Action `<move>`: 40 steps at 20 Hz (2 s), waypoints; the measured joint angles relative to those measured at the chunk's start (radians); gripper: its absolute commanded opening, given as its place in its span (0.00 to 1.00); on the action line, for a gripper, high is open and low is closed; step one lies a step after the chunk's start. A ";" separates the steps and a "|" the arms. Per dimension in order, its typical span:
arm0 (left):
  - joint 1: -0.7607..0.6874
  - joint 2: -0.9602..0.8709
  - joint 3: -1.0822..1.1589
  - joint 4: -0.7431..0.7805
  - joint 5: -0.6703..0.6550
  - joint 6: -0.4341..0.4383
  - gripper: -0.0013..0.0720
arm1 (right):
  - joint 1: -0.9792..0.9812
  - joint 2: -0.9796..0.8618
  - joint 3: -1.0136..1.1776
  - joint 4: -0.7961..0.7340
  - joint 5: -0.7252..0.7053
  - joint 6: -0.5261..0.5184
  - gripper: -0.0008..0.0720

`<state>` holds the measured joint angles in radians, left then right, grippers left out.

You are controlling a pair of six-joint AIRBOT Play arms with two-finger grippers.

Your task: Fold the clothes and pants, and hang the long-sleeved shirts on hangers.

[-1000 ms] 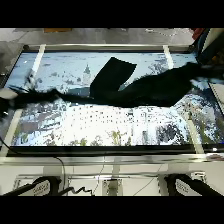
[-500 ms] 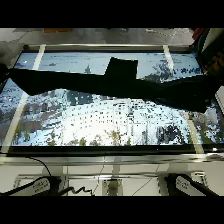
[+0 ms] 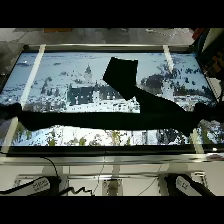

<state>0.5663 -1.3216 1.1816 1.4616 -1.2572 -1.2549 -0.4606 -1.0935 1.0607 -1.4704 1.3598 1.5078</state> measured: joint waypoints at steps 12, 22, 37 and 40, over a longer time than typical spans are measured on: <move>0.107 0.000 -0.168 0.336 -0.127 0.080 0.04 | 0.000 0.070 -0.312 -0.107 0.295 -0.227 0.05; 0.120 -0.004 -0.192 0.427 -0.101 0.095 0.97 | 0.000 0.071 -0.328 -0.156 0.311 -0.243 0.73; -0.010 -0.005 -0.075 -0.003 0.148 0.007 0.97 | 0.014 0.069 -0.122 -0.005 -0.032 -0.150 0.70; -0.106 -0.005 -0.062 -0.135 0.214 0.006 0.97 | 0.112 0.040 -0.092 0.125 -0.195 -0.162 0.70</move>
<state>0.4606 -1.3266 1.1198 1.3266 -1.0431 -1.2488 -0.3485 -1.0538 0.9688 -1.3457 1.1652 1.3460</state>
